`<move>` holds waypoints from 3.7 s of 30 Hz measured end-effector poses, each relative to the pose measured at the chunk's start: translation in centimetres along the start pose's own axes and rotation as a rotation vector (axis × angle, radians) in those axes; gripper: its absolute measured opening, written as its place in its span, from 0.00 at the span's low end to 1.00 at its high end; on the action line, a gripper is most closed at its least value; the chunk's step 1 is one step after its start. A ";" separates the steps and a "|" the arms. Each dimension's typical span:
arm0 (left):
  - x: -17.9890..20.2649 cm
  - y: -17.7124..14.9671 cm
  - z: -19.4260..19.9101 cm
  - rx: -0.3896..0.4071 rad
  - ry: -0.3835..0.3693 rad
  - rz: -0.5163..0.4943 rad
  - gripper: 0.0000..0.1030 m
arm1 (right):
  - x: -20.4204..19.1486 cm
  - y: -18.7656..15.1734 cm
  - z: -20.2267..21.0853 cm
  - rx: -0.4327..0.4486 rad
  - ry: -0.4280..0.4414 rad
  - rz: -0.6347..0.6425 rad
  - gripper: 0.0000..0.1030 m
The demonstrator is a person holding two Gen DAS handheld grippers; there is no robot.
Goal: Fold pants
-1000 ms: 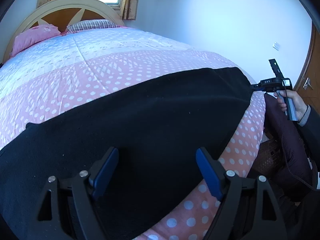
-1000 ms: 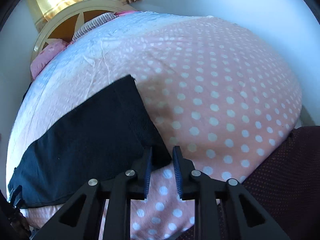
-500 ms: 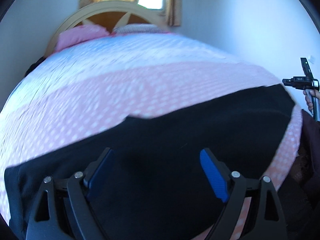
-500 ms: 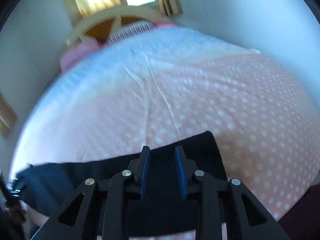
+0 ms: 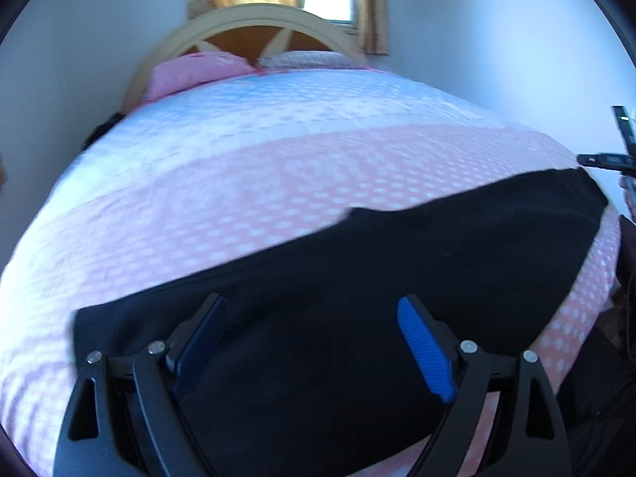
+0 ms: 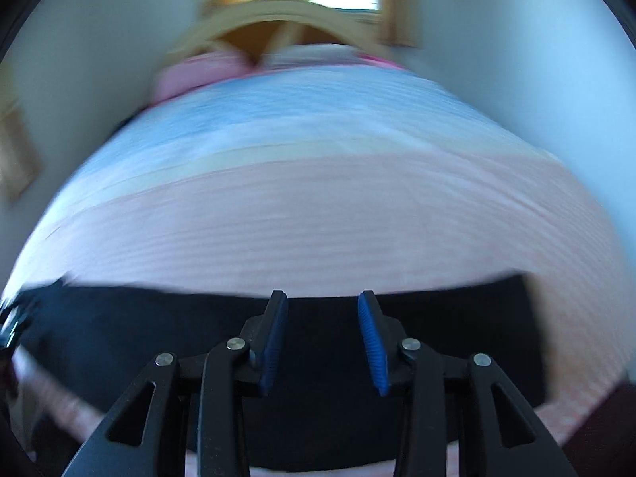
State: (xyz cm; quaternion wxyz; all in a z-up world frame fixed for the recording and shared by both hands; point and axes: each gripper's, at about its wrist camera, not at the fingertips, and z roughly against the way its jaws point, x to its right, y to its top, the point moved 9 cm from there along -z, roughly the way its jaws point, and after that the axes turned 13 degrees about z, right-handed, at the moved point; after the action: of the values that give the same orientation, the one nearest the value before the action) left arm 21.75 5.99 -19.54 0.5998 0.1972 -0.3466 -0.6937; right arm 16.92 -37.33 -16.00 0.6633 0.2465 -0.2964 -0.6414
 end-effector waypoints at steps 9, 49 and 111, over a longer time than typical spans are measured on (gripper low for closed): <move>-8.5 -2.5 0.1 -0.007 0.128 0.085 0.91 | -23.7 -2.3 -3.6 -0.072 0.338 0.425 0.38; -17.4 -2.1 3.1 0.038 0.101 0.377 0.68 | -32.0 -1.9 -2.2 0.023 0.379 0.497 0.49; -9.4 -0.7 2.4 0.105 0.122 0.097 1.00 | -31.8 2.3 -11.0 -0.053 0.360 0.369 0.44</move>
State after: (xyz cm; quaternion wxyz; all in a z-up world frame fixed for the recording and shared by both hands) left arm 21.54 15.73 -19.71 0.6418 0.2533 -0.3542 -0.6313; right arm 26.30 -6.06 -24.61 0.8174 0.2810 -0.1970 -0.4627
